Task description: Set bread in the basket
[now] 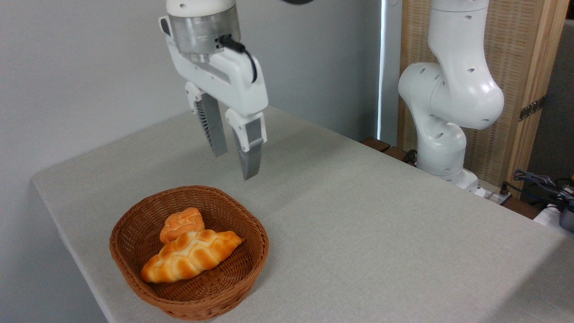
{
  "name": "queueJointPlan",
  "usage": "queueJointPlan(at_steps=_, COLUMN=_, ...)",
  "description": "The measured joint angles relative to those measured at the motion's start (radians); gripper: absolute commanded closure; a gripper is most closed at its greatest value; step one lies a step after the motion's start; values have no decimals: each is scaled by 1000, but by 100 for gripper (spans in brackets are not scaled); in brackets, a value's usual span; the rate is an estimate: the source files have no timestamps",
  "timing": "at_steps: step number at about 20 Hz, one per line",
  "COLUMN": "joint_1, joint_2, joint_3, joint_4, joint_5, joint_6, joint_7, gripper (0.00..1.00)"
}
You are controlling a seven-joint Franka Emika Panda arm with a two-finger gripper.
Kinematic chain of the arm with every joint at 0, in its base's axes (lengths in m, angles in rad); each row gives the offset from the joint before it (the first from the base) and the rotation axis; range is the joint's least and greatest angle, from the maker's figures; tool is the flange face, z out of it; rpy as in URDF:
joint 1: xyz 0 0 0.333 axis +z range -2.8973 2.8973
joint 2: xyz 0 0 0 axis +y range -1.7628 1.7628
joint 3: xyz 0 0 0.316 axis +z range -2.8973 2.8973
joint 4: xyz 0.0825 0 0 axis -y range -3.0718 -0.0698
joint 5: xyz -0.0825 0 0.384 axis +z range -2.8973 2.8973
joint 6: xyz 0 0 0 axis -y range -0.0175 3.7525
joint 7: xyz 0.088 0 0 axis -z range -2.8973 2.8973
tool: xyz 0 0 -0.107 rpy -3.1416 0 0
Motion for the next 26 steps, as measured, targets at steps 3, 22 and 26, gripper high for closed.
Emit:
queueJointPlan(at_steps=3, joint_1=0, joint_2=-17, joint_3=-1, joint_4=0, joint_5=4, joint_6=-7, joint_7=-2, gripper=0)
queueJointPlan(at_steps=22, joint_1=75, joint_2=-19, joint_3=-52, joint_4=31, joint_5=39, joint_6=-7, joint_7=2, gripper=0)
queueJointPlan(at_steps=26, joint_1=76, joint_2=-19, joint_3=-54, joint_4=31, joint_5=39, joint_6=-7, joint_7=1, gripper=0)
